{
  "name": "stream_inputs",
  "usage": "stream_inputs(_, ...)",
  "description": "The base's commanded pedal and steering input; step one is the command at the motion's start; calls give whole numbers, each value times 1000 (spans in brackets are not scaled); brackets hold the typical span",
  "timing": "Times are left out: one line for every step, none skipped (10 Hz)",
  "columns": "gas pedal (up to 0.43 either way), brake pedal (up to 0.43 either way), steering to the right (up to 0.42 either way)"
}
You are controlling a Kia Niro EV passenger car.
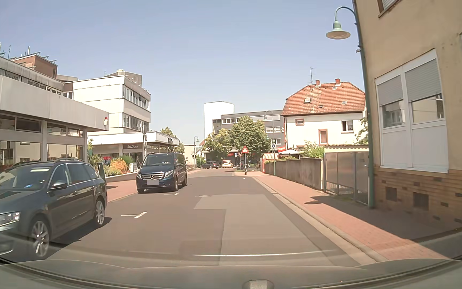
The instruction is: Follow the waypoints while adhering to traffic rules and regulations
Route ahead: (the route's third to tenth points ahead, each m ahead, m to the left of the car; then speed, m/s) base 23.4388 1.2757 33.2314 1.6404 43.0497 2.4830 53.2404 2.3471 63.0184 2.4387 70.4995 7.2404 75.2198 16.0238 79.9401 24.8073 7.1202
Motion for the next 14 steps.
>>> stream_inputs(0, 0, 4)
stream_inputs(0, 0, 1)
stream_inputs(0, 0, -3)
stream_inputs(0, 0, -8)
stream_inputs(0, 0, -9)
stream_inputs(0, 0, -10)
stream_inputs(0, 0, -11)
stream_inputs(0, 0, -14)
stream_inputs(0, 0, -15)
stream_inputs(0, 0, -15)
stream_inputs(0, 0, -16)
stream_inputs(0, 6, -19)
stream_inputs(0, 30, -23)
stream_inputs(0, 61, -26)
